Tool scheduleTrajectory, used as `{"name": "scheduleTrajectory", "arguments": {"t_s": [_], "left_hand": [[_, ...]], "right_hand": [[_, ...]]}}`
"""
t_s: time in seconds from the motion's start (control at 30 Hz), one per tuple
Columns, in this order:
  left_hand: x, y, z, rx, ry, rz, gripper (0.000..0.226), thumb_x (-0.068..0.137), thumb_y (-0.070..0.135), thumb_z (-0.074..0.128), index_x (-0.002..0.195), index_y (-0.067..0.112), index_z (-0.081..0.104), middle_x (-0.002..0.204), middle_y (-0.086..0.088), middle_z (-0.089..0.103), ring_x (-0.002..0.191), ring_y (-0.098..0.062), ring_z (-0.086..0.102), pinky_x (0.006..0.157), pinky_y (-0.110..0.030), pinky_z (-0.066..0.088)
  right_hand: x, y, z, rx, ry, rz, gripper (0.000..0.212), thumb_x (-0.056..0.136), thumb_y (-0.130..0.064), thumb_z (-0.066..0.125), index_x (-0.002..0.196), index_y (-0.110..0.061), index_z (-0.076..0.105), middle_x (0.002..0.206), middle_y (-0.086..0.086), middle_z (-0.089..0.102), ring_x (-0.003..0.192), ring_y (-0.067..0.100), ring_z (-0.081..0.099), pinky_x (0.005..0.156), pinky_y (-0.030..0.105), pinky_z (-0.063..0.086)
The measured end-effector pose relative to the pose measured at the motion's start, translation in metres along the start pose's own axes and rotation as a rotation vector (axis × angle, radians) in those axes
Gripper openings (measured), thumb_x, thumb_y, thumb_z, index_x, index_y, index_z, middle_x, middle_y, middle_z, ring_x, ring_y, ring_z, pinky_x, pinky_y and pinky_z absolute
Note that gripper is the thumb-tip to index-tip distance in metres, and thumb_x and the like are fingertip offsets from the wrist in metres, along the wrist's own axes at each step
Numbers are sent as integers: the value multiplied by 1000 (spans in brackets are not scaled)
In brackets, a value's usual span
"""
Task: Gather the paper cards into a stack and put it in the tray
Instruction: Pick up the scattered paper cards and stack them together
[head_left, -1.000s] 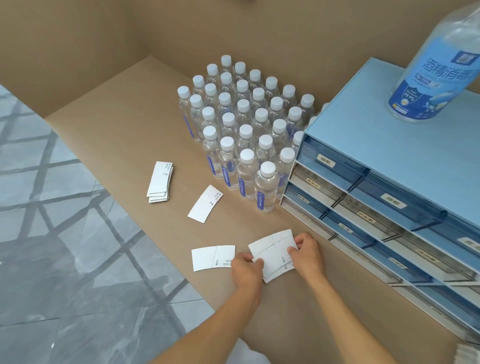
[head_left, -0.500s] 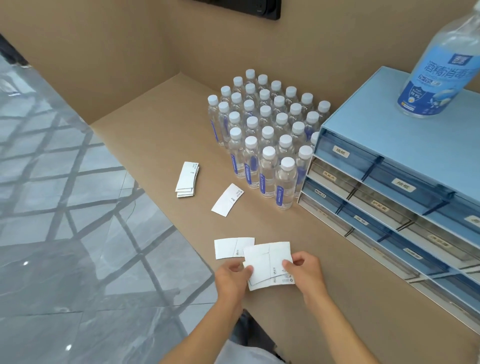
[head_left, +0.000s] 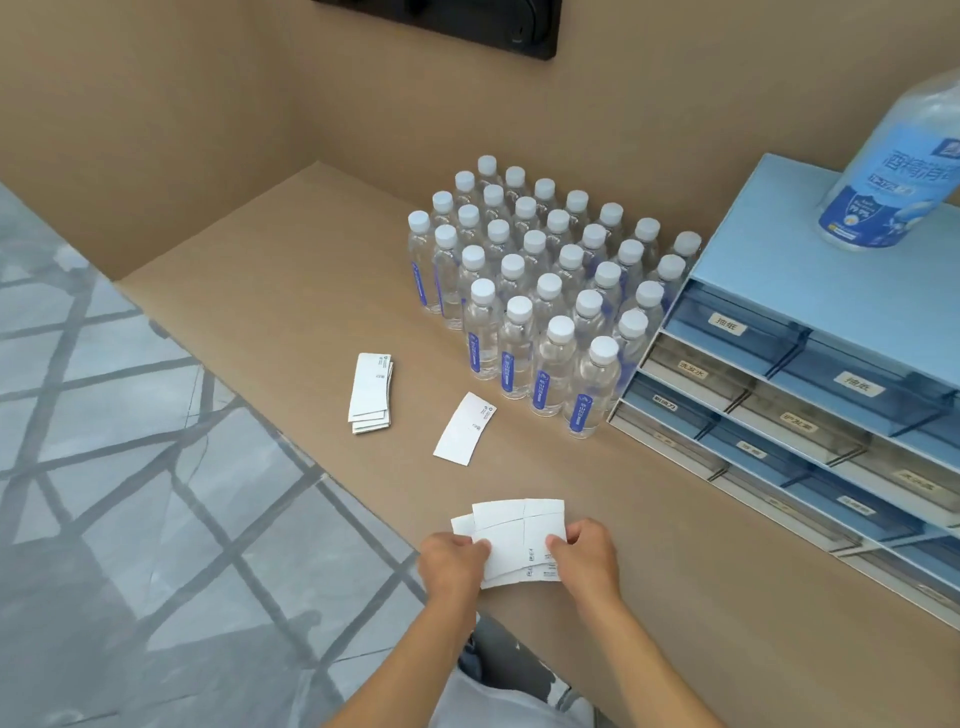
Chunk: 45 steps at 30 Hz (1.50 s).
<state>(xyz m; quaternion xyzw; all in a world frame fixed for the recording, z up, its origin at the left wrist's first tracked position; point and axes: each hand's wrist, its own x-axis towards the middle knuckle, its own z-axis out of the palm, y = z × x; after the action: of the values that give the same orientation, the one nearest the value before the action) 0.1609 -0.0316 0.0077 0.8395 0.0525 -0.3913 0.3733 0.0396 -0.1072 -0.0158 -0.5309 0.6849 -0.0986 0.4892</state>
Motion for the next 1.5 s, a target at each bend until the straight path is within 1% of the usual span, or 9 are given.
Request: {"name": "scheduleTrajectory", "arguments": {"t_s": [0.13, 0.47, 0.63, 0.83, 0.93, 1.1, 1.27, 1.4, 1.5], "left_hand": [[22, 4, -12, 15, -57, -21, 13, 80, 6, 75, 72, 8, 66, 77, -8, 65, 69, -26, 59, 63, -27, 47], [37, -2, -22, 80, -85, -35, 10, 82, 7, 74, 79, -2, 70, 73, -11, 66, 60, -24, 57, 55, -24, 47], [35, -2, -22, 80, -75, 10, 13, 82, 5, 72, 73, 4, 63, 75, -12, 67, 62, -23, 56, 62, -31, 52], [32, -1, -25, 48, -58, 26, 14, 82, 10, 72, 74, 11, 61, 85, -11, 72, 75, -28, 64, 78, -42, 58], [28, 4, -27, 35, -60, 44, 16, 82, 11, 73, 75, 15, 60, 85, -8, 70, 81, -28, 67, 79, -43, 60], [20, 9, -27, -45, -96, 43, 18, 84, 9, 72, 99, 10, 61, 97, -12, 71, 88, -30, 71, 79, -44, 61], [14, 11, -27, -120, -72, 31, 6, 87, 3, 66, 82, 1, 64, 82, -17, 68, 70, -27, 59, 68, -37, 51], [13, 8, -29, -205, -67, -21, 15, 89, 0, 65, 77, 6, 57, 79, -14, 65, 73, -28, 62, 81, -50, 59], [21, 9, -29, -240, -52, -57, 20, 89, 2, 65, 74, 7, 53, 75, -13, 63, 74, -28, 61, 82, -45, 58]], "right_hand": [[-1, -10, 19, -64, 30, 43, 12, 82, -12, 63, 73, -7, 58, 81, 13, 71, 77, 31, 66, 64, 33, 47], [-2, -14, 37, -89, 55, 84, 9, 83, -8, 60, 82, 1, 60, 80, 10, 68, 70, 25, 58, 57, 30, 41], [2, -12, 34, -101, 30, 70, 10, 84, -10, 63, 86, -1, 63, 85, 9, 69, 83, 29, 66, 65, 30, 44], [0, -11, 32, -31, -9, 45, 5, 82, -10, 65, 82, -9, 60, 86, 6, 69, 82, 26, 66, 70, 34, 49], [2, -11, 27, 18, -34, 26, 9, 81, -8, 66, 86, -9, 59, 87, 7, 69, 79, 24, 66, 63, 31, 49], [7, -16, 19, 96, -106, -10, 8, 81, -5, 67, 88, -8, 64, 87, 11, 72, 77, 24, 69, 63, 31, 52], [13, -21, 12, 93, -242, -55, 8, 84, 0, 64, 77, -2, 67, 81, 17, 74, 65, 20, 65, 59, 28, 50], [24, -34, 14, 80, -303, -85, 14, 85, 0, 64, 88, 13, 61, 78, 14, 66, 66, 21, 60, 59, 29, 46], [34, -51, 21, 30, -325, -124, 16, 86, -1, 64, 92, 13, 60, 80, 13, 67, 67, 20, 60, 60, 30, 47]]}}
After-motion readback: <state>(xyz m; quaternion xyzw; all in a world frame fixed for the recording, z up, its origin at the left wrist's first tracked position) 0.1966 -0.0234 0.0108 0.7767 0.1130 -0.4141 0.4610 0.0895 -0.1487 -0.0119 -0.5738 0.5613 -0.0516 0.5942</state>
